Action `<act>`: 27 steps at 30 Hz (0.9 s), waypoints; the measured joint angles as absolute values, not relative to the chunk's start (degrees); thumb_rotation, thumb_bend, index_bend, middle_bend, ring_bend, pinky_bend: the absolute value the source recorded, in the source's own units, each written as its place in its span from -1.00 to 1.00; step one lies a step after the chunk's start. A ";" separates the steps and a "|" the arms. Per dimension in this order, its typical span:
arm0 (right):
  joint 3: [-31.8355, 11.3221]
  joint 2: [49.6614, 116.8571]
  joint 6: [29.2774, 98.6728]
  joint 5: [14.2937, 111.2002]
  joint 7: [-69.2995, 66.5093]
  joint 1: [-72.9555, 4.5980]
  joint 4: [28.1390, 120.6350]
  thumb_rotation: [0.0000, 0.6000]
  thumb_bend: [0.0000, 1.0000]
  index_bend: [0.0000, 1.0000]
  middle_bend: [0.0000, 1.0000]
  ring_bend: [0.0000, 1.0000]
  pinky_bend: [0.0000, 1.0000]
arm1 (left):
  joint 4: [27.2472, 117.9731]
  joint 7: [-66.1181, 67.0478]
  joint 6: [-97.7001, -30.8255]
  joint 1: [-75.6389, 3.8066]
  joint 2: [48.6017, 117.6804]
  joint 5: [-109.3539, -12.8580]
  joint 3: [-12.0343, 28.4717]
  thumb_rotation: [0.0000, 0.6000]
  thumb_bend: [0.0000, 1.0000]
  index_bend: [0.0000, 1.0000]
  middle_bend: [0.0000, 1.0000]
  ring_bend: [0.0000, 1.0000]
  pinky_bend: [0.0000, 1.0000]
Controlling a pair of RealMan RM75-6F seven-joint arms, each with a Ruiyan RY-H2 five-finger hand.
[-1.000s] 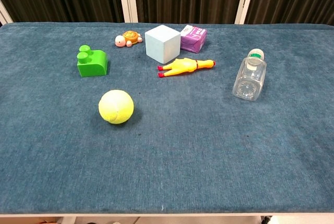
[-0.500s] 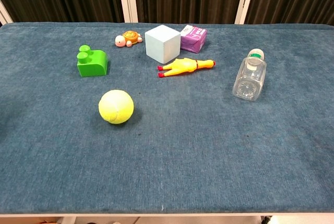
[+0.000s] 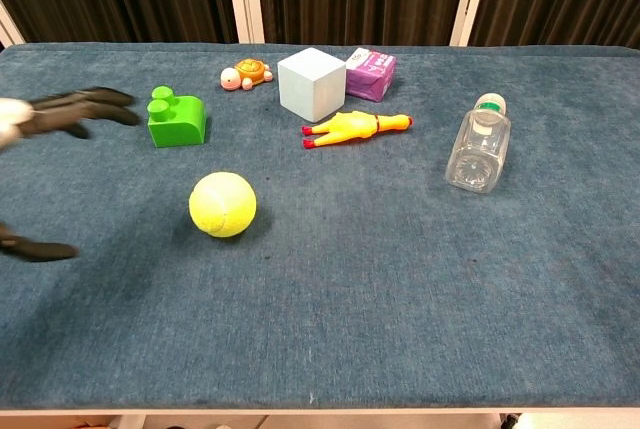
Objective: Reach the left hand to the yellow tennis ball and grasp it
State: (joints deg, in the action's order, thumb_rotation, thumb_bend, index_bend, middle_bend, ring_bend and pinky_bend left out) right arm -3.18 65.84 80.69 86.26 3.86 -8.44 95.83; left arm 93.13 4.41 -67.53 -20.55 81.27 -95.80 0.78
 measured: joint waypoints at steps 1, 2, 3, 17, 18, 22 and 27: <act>-3.21 65.82 80.61 86.18 3.86 -8.47 95.82 1.00 0.70 -0.98 -0.77 -0.80 -0.86 | 93.10 4.86 -66.58 -21.29 82.01 -95.33 1.11 1.00 -0.80 -0.77 -0.99 -1.00 -0.62; -3.25 65.81 80.53 86.07 3.85 -8.51 95.82 1.00 0.70 -0.98 -0.77 -0.80 -0.86 | 93.03 5.32 -65.68 -21.98 82.71 -94.85 1.44 1.00 -0.80 -0.77 -0.99 -1.00 -0.62; -3.31 65.79 80.41 85.90 3.82 -8.55 95.84 1.00 0.70 -0.98 -0.77 -0.80 -0.86 | 92.87 5.96 -64.54 -22.89 83.63 -94.17 1.88 1.00 -0.80 -0.77 -0.99 -1.00 -0.62; -3.43 65.70 79.83 85.70 3.49 -8.93 95.87 1.00 0.70 -0.98 -0.77 -0.80 -0.86 | 88.58 12.67 -56.64 -30.23 92.62 -86.90 5.09 1.00 -0.79 -0.77 -0.80 -0.94 -0.58; -3.42 65.69 79.78 85.70 3.46 -8.96 95.86 1.00 0.70 -0.98 -0.77 -0.80 -0.86 | 88.13 12.95 -56.40 -30.70 93.03 -86.54 5.32 1.00 -0.79 -0.77 -0.79 -0.93 -0.58; -3.43 65.68 79.60 85.64 3.39 -9.06 95.84 1.00 0.70 -0.98 -0.77 -0.80 -0.86 | 86.77 13.45 -55.75 -32.03 94.14 -85.55 5.88 1.00 -0.78 -0.69 -0.71 -0.86 -0.55; -3.42 65.60 79.44 85.57 3.30 -9.15 95.88 1.00 0.70 -0.98 -0.77 -0.80 -0.86 | 84.74 14.37 -55.02 -33.16 95.14 -84.23 6.01 1.00 -0.76 -0.54 -0.50 -0.59 -0.29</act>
State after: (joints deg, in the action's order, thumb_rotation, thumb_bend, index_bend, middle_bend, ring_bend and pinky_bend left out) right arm -3.42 65.60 79.44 85.57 3.30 -9.15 95.88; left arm 84.74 14.37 -55.02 -33.16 95.14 -84.23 6.01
